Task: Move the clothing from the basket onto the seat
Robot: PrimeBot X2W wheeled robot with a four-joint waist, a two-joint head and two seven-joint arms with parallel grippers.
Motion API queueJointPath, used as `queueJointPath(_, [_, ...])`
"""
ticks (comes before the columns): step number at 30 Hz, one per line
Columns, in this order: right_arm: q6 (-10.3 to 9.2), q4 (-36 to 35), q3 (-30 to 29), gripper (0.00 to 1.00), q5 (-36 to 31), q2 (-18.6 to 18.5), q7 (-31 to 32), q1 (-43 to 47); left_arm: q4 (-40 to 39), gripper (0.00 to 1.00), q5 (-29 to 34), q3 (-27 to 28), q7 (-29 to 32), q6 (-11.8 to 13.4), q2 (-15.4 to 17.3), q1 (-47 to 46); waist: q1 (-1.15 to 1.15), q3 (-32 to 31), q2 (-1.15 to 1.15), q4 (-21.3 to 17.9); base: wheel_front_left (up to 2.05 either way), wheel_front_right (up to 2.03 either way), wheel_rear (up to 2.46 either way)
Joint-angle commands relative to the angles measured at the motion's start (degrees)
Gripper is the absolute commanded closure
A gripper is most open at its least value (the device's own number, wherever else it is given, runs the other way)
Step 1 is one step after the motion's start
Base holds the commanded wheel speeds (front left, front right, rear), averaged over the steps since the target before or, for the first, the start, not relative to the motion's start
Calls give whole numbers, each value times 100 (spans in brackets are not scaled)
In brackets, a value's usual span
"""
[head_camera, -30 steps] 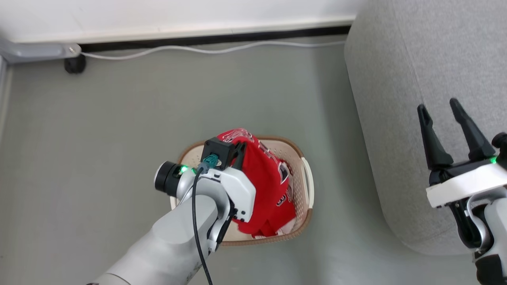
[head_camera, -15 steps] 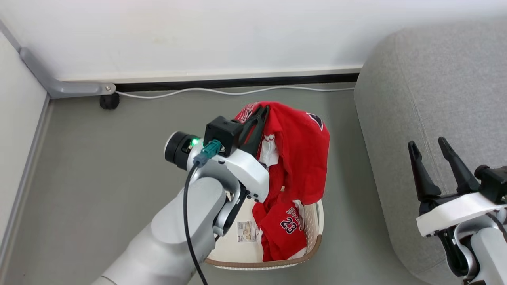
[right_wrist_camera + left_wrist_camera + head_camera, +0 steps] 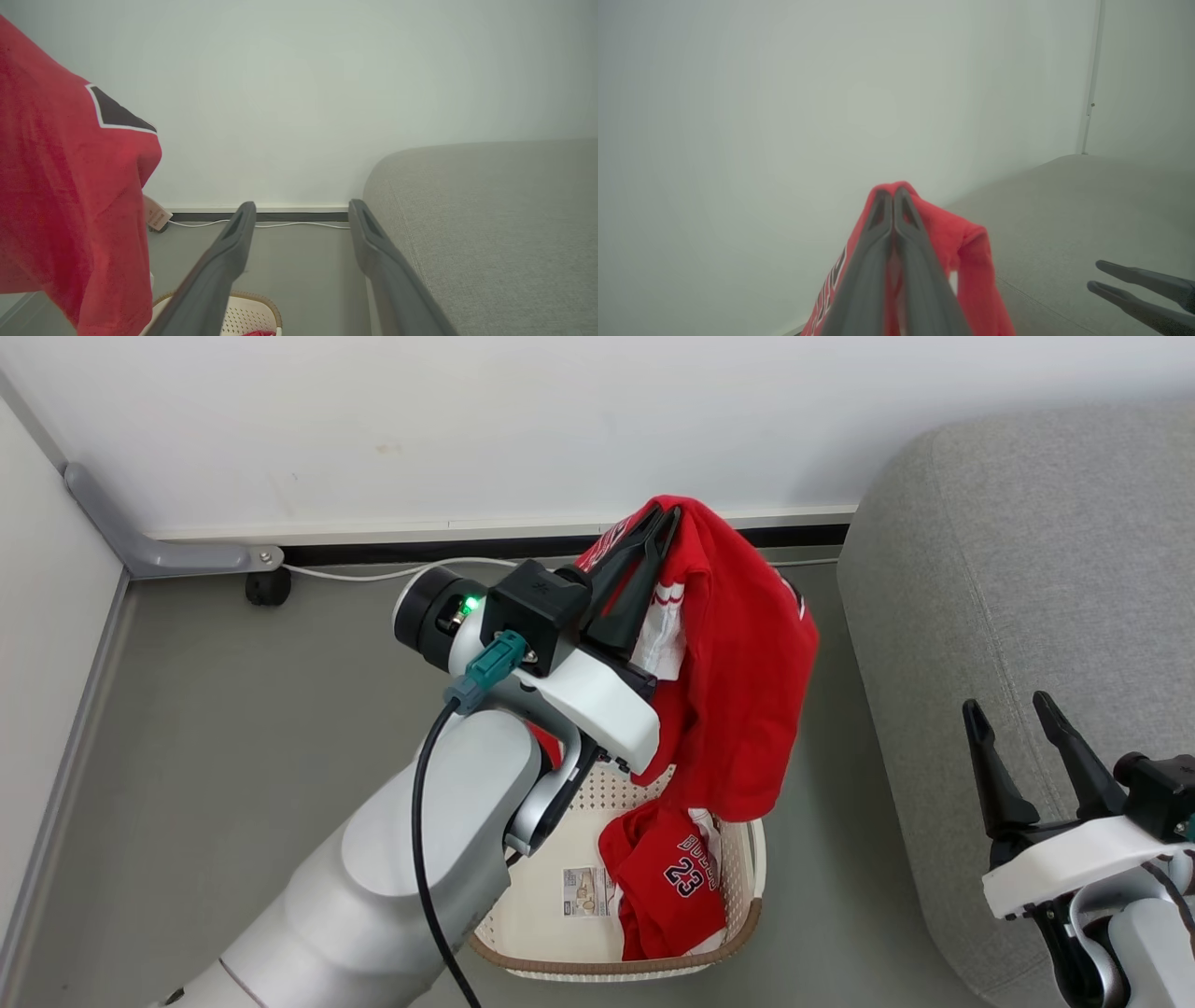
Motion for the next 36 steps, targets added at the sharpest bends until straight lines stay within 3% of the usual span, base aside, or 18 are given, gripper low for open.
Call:
queueJointPath(1, [40,-85,86,0,-42,-64,-33,0,-203,100,35,204,10,32,99,-319,0,-2,0,-6,0,0,0])
queueJointPath(15, [40,-285,397,0,-45,-119,-33,-166,-471,100,31,126,134,80,174,-356,0,-21,0,-58,0,0,0])
queueJointPath(25, [40,-795,1594,0,51,-587,-33,-723,-457,100,7,22,95,37,110,-327,0,-43,0,-36,0,0,0])
queueJointPath(31, [40,-416,2482,0,375,-799,-33,-1133,-399,100,-26,-71,56,-17,28,-323,0,-101,0,39,0,0,0])
queueJointPath(36, [40,106,3112,0,772,-764,-33,-1553,-395,100,-42,-172,41,-44,-32,-366,0,-103,0,118,0,0,0])
